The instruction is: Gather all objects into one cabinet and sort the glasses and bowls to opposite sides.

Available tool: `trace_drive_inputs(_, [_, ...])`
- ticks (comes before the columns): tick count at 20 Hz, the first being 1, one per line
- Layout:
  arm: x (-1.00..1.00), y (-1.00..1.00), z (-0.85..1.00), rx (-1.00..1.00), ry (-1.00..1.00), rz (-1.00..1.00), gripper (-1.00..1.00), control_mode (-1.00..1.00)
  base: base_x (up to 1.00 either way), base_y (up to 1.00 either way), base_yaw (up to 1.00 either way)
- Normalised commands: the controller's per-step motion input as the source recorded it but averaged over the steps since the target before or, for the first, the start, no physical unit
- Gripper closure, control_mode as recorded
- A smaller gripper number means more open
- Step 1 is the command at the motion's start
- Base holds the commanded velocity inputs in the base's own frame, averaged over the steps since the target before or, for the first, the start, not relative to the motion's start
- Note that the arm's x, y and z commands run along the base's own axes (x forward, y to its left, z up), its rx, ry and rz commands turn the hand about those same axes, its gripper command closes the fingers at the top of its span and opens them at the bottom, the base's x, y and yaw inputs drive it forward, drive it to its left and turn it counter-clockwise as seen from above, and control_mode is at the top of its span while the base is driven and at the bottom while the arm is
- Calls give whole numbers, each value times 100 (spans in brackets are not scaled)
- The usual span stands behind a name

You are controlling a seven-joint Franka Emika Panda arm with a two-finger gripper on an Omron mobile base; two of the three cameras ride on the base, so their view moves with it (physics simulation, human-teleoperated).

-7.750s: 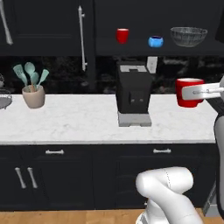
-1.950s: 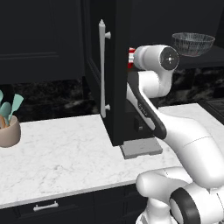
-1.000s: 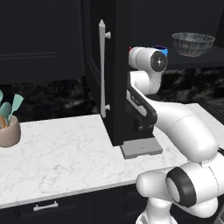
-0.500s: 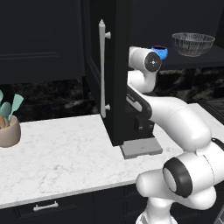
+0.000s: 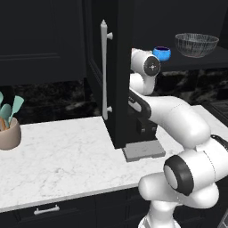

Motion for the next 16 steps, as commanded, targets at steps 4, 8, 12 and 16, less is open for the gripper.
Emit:
trace_drive_inputs(4, [0,3,0,0,6,0,-100,-100,0,0,0])
trace_drive_inputs(8, [0,0,0,0,1,0,-100,-100,0,0,0])
trace_drive_inputs(12, [-3,0,0,0,0,0,-100,-100,0,0,0])
trace_drive_inputs(16, [-37,-4,3,0,5,0,-100,-100,0,0,0])
